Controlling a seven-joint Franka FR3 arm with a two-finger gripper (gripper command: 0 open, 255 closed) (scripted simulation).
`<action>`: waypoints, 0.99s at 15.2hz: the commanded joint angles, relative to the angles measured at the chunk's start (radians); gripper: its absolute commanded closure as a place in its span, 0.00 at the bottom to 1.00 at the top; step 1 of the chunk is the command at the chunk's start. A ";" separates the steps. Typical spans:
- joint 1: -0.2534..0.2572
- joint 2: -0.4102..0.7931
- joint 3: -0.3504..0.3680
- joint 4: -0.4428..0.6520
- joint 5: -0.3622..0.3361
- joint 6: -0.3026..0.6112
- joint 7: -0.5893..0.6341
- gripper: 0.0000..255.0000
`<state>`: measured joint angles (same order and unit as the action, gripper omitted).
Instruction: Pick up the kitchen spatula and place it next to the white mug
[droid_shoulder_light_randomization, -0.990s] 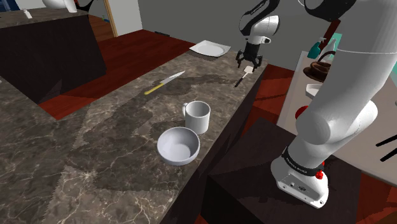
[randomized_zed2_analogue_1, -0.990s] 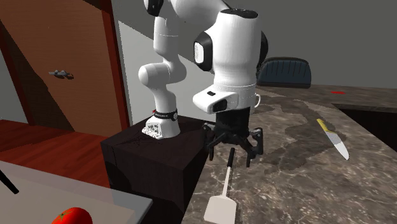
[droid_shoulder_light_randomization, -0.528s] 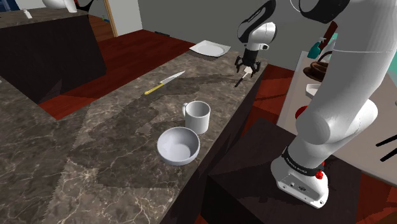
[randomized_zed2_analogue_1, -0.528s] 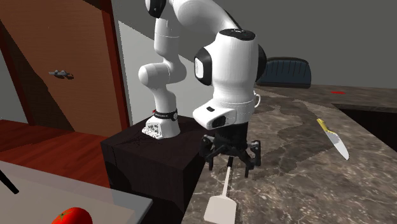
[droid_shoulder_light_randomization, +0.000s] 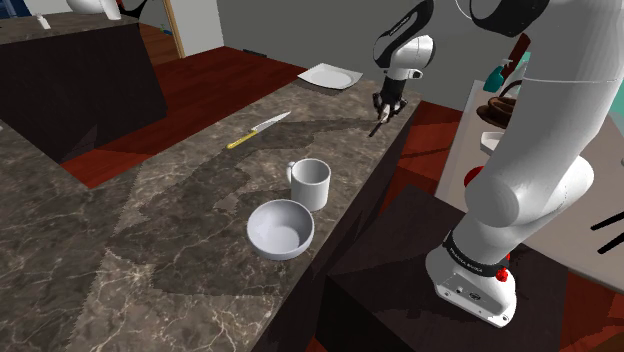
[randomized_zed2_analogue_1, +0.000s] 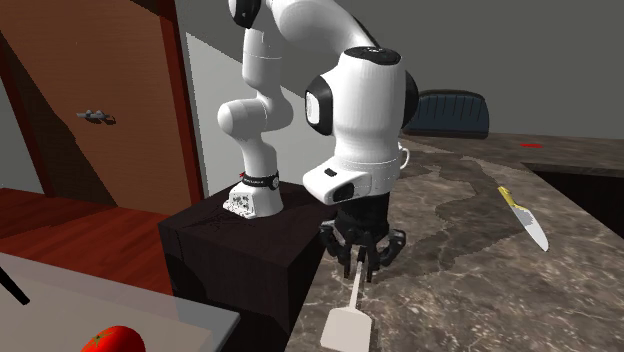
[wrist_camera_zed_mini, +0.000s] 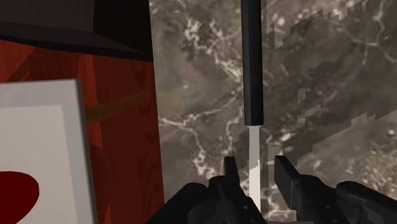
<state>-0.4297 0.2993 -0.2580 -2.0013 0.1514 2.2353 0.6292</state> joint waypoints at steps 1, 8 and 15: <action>0.000 0.000 0.000 0.000 0.000 0.000 0.000 1.00; 0.000 0.000 0.000 0.000 0.000 0.000 0.000 1.00; 0.005 -0.053 -0.008 0.030 -0.022 -0.080 0.017 1.00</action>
<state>-0.4256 0.2513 -0.2652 -1.9786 0.1316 2.1673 0.6435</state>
